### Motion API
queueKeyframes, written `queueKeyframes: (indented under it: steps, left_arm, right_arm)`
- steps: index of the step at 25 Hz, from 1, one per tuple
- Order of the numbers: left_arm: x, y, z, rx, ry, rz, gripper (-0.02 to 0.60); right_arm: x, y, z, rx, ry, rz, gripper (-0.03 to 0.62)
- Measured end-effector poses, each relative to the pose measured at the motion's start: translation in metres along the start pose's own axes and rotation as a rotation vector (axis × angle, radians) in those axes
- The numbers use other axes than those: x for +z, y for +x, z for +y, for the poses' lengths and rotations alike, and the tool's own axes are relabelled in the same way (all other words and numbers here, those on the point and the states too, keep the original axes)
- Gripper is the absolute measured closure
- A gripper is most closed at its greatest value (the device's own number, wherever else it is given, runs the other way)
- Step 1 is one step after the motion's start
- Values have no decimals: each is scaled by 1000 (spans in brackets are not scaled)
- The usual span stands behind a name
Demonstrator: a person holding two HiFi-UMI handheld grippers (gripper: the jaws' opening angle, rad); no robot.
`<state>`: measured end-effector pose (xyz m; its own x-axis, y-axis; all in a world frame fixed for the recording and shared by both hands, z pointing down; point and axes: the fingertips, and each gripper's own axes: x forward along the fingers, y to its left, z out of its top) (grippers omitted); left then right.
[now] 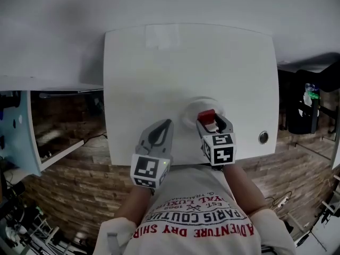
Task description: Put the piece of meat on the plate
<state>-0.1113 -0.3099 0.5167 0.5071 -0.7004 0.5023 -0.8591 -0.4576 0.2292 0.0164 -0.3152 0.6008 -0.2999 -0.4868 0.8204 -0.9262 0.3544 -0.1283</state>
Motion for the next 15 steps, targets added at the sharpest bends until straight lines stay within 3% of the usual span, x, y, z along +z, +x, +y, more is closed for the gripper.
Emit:
queueKeyframes:
  steps: [15]
  left_arm:
    - [-11,21,3,40,-49,48,574]
  right_arm:
    - [-3,31,3,60,-116,118,319]
